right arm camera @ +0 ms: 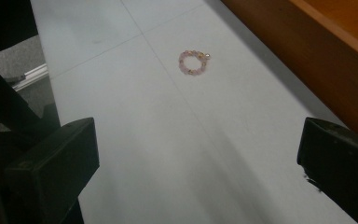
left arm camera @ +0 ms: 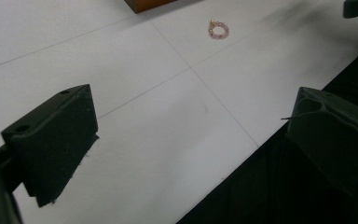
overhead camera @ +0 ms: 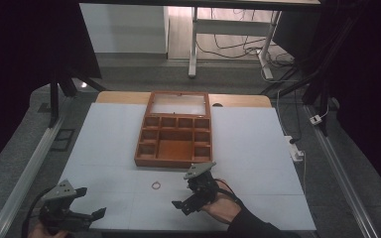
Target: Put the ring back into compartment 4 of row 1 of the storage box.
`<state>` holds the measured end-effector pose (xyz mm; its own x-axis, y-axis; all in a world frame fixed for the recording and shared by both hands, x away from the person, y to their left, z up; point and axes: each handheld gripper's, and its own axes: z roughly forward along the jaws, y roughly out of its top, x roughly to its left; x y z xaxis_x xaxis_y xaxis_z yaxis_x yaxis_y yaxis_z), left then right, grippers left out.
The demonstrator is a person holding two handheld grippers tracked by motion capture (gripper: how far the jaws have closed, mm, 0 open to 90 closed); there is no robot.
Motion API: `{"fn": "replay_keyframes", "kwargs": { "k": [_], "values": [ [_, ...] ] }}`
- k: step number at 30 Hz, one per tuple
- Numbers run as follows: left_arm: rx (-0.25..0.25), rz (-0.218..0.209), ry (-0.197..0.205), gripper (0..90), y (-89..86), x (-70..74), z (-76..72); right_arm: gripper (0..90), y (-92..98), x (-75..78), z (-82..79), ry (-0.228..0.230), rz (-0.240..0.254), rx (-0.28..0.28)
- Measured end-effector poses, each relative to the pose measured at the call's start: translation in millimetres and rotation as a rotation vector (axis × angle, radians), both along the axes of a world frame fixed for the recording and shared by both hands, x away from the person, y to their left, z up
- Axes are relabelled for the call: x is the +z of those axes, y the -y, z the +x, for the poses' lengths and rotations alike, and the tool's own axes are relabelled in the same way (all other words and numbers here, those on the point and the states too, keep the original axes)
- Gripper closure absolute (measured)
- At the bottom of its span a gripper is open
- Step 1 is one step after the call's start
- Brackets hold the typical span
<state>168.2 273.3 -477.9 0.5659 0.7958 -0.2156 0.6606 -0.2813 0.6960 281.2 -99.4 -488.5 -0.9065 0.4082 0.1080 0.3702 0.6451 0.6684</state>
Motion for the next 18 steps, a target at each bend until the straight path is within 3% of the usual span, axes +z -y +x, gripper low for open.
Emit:
{"fn": "replay_keyframes", "kwargs": {
  "k": [18],
  "values": [
    [-0.002,-0.002,0.001,1.8,-0.6,0.0,-0.2,0.0,-56.6,-21.2,8.0,0.023,-0.062,0.123]
  ]
}}
